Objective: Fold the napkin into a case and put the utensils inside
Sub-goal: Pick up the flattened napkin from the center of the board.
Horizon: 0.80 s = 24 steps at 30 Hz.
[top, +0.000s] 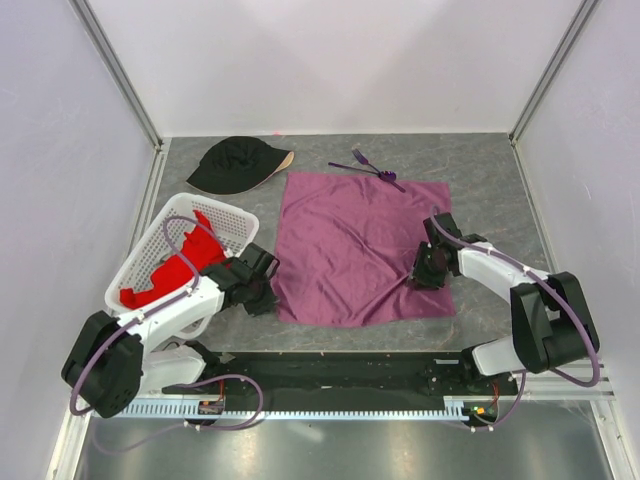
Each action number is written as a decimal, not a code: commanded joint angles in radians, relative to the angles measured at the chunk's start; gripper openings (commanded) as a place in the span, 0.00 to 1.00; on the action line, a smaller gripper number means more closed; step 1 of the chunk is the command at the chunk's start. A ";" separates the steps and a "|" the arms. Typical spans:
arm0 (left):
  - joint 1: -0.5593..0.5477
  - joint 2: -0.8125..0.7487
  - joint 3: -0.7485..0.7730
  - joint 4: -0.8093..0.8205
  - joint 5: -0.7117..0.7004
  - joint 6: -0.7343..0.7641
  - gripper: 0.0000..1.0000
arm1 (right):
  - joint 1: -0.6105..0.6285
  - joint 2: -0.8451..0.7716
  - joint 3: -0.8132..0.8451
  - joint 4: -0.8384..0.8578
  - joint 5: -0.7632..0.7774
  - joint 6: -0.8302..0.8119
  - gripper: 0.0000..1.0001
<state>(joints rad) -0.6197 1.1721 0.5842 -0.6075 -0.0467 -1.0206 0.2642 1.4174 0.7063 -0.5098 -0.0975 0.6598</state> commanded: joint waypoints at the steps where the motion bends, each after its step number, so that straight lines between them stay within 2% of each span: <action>1: 0.025 0.008 0.034 0.051 -0.001 0.057 0.02 | 0.003 -0.038 0.068 -0.115 0.160 -0.019 0.40; 5: 0.025 0.020 0.019 0.101 0.066 0.070 0.02 | -0.019 -0.156 0.023 -0.251 0.274 0.063 0.47; 11: 0.023 0.035 0.023 0.121 0.093 0.105 0.02 | -0.059 -0.314 -0.103 -0.306 0.217 0.165 0.53; 14: 0.025 0.026 0.035 0.121 0.087 0.119 0.02 | -0.059 -0.360 -0.088 -0.341 0.274 0.228 0.52; 19: 0.028 0.014 0.063 0.118 0.064 0.129 0.02 | -0.060 -0.243 -0.071 -0.322 0.285 0.198 0.50; 22: 0.029 0.009 0.066 0.120 0.070 0.136 0.02 | -0.059 -0.170 -0.068 -0.248 0.260 0.146 0.45; 24: 0.029 0.005 0.062 0.121 0.068 0.143 0.02 | -0.057 -0.134 -0.068 -0.199 0.246 0.101 0.37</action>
<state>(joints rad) -0.5949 1.2026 0.6155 -0.5167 0.0296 -0.9302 0.2066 1.2339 0.6090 -0.8051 0.1558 0.8257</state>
